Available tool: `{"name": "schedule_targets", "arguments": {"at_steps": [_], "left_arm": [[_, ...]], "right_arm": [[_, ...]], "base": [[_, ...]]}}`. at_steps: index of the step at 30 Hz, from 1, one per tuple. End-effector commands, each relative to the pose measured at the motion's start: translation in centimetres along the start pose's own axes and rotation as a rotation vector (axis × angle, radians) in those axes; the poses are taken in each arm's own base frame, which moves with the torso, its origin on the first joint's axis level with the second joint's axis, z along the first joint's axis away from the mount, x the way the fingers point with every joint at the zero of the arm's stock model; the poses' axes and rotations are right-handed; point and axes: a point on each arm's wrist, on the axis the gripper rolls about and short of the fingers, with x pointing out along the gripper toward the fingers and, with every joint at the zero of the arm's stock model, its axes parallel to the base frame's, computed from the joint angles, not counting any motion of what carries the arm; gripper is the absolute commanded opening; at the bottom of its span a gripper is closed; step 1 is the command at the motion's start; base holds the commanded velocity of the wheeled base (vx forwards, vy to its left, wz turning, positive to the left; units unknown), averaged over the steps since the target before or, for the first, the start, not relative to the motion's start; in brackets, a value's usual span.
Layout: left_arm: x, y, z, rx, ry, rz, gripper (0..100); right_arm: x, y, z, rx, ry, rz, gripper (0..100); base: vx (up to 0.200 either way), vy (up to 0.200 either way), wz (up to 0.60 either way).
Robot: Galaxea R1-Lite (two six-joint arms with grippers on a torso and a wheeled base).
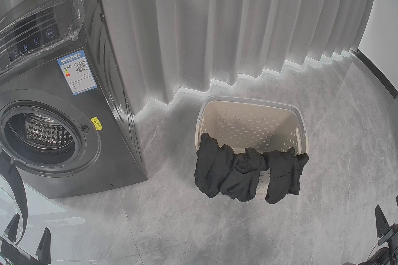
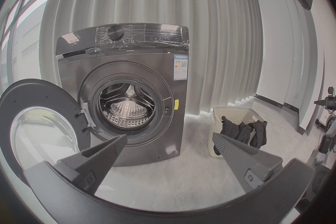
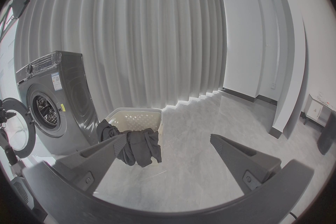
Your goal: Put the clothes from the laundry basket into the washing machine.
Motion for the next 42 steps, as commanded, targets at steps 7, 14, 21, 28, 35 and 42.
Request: {"name": "schedule_targets", "arguments": {"at_steps": [7, 14, 21, 28, 35, 42], "left_arm": [[0.1, 0.0, -0.5, 0.000, 0.007, 0.001, 100], [0.0, 0.0, -0.5, 0.003, 0.006, 0.000, 100], [0.0, 0.0, -0.5, 0.006, 0.006, -0.002, 100], [0.0, 0.0, -0.5, 0.012, 0.006, -0.003, 100], [0.0, 0.0, -0.5, 0.012, 0.004, -0.004, 100], [0.0, 0.0, -0.5, 0.009, 0.006, -0.003, 100]], "right_arm": [[0.1, 0.0, -0.5, -0.003, 0.018, 0.000, 100], [0.1, 0.0, -0.5, -0.011, 0.018, 0.000, 100], [0.1, 0.0, -0.5, -0.019, 0.019, 0.012, 100], [0.1, 0.0, -0.5, -0.006, 0.019, 0.015, 100], [0.1, 0.2, -0.6, -0.014, 0.029, 0.085, 100], [-0.2, 0.3, 0.9, -0.046, -0.036, 0.117, 100]], "base": [[0.000, 0.000, 0.00], [0.000, 0.000, 0.00], [0.000, 0.000, 0.00], [0.171, 0.000, 0.00], [0.086, 0.000, 0.00], [0.057, 0.000, 0.00]]}}
